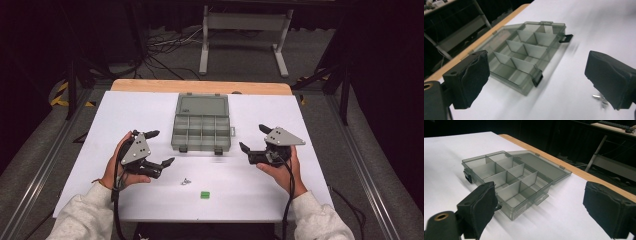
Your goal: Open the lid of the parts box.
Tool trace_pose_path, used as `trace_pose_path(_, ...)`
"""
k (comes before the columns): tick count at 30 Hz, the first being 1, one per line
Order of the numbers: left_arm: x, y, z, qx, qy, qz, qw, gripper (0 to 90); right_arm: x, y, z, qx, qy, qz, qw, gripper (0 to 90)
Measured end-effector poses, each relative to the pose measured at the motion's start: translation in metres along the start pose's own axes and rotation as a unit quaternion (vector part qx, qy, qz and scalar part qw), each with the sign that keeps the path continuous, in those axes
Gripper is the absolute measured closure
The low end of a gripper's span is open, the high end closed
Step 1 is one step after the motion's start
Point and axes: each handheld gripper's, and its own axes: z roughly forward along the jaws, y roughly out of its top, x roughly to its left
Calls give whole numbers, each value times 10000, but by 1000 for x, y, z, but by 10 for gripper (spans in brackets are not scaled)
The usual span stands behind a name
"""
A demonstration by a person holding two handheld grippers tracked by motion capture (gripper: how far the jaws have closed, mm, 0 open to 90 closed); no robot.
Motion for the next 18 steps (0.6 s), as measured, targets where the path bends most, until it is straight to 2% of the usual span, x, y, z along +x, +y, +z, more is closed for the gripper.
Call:
trace_pose_path(3,-6,-7,-1,81,-229,-43,9997,85,3,-8,-6,37,-42,-74,10000,111)
trace_pose_path(6,-9,-12,0,124,-279,-71,9995,78,6,-16,-10,88,10,-98,9999,110)
trace_pose_path(7,-11,-15,0,139,-350,-138,9992,78,7,-17,-12,106,15,-127,9999,111)
trace_pose_path(10,-12,-19,1,226,-366,-112,9990,76,9,-23,-15,133,31,-126,9998,110)
trace_pose_path(14,-18,-29,2,341,-509,-249,9978,77,12,-34,-23,293,40,-134,9995,106)
trace_pose_path(18,-27,-40,4,557,-642,-291,9960,86,19,-42,-34,340,72,-225,9991,103)
